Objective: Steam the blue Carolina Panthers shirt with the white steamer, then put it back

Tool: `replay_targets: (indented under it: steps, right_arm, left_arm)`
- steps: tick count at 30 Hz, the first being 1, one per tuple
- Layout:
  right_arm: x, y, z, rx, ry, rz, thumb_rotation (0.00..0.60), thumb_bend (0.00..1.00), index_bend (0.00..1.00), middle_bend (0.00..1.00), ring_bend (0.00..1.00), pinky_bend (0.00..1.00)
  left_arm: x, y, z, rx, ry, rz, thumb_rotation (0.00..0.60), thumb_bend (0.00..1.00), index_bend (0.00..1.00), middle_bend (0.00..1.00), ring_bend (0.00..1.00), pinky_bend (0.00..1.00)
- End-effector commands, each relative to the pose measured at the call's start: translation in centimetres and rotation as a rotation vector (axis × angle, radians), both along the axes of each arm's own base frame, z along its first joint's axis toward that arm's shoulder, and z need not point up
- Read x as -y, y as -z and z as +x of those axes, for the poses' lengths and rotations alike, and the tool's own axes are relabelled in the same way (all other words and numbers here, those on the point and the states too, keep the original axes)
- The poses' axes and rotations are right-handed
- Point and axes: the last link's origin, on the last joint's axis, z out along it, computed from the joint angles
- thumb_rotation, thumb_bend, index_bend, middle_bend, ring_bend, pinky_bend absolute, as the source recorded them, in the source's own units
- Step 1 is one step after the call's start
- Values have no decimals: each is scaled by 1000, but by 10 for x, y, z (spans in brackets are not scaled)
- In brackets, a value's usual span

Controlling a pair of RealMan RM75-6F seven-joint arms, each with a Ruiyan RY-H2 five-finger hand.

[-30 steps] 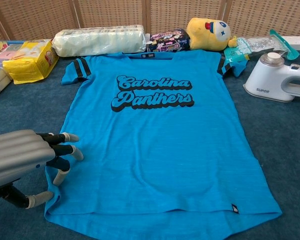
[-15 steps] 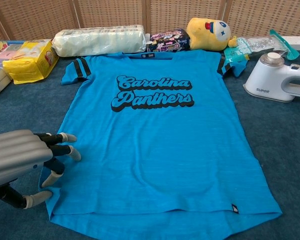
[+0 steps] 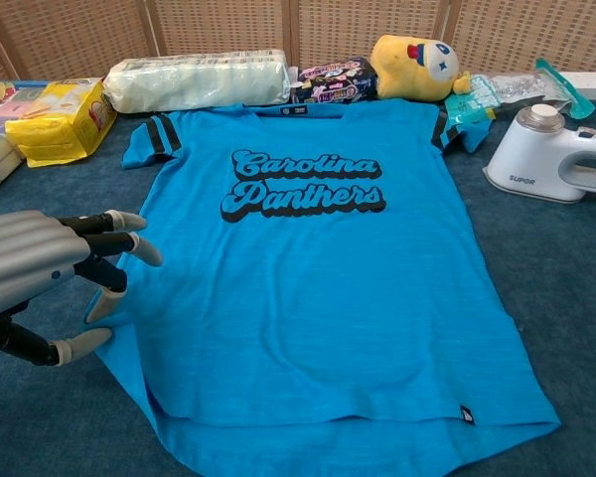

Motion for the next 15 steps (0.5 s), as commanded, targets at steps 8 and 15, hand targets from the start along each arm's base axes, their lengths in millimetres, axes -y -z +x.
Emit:
replay_targets:
  steps: [8,15]
  right_arm:
    - [57,18,27,5,-95,94,600,262,436,456,428,440]
    - [100,35,42,-10,-119,145,600,260,384,426,390,357]
  left_arm:
    - [2,-1,-3,31,-21,15,512,446,634,207,71,200]
    - [1,0,-2,31,-32,17,512,446,633,208,72,200]
